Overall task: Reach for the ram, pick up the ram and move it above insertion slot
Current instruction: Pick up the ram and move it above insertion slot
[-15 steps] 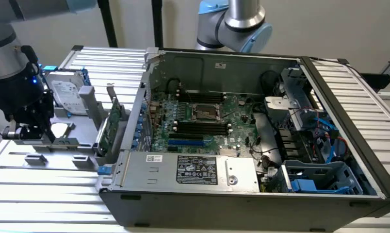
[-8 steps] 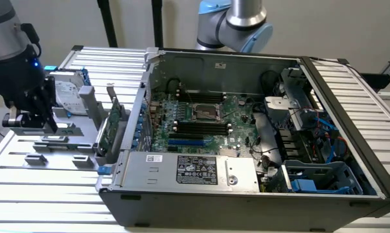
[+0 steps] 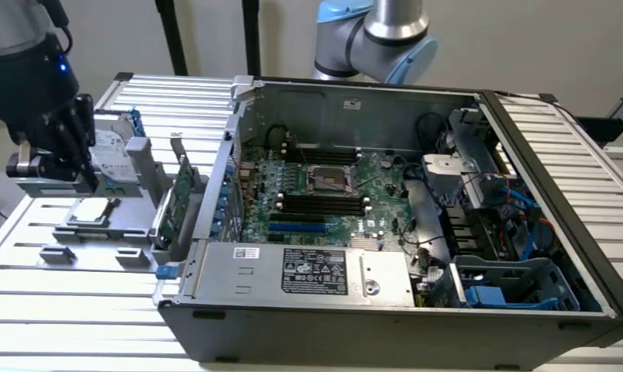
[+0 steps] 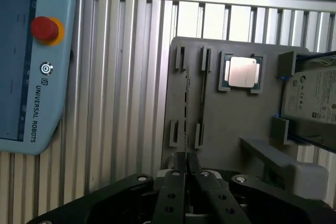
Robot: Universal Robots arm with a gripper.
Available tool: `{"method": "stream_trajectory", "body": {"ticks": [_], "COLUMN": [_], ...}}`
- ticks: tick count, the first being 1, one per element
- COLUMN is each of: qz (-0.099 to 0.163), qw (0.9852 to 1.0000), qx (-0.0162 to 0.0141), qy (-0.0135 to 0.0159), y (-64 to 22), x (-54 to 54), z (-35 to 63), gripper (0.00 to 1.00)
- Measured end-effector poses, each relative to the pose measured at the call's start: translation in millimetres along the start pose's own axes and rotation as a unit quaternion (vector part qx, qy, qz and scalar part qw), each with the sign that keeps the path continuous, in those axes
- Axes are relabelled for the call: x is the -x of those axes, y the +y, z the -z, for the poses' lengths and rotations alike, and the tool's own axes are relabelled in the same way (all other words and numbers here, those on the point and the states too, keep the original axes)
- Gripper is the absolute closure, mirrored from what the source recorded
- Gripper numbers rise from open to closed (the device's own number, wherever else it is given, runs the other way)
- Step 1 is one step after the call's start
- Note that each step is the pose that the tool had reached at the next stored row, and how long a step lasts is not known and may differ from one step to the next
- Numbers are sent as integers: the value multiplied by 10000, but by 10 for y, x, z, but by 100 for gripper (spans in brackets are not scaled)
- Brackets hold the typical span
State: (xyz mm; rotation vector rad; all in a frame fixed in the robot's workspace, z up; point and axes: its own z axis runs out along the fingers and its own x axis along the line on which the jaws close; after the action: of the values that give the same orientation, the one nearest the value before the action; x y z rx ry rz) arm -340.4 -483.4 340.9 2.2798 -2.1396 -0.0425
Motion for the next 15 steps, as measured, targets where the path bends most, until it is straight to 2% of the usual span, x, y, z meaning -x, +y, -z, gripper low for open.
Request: {"method": "stream_trajectory", "body": {"ticks": [4, 8, 13, 15], "qz": [25, 41, 50, 51], "qw": [10000, 10000, 9999, 9999], "qx": [-2, -1, 4, 9], "qy": [-42, -88, -144, -157], "y": [-130, -304, -524, -614], "x": [-8, -18, -30, -36], "z": [182, 347, 524, 572], "gripper": [87, 87, 87, 87]}}
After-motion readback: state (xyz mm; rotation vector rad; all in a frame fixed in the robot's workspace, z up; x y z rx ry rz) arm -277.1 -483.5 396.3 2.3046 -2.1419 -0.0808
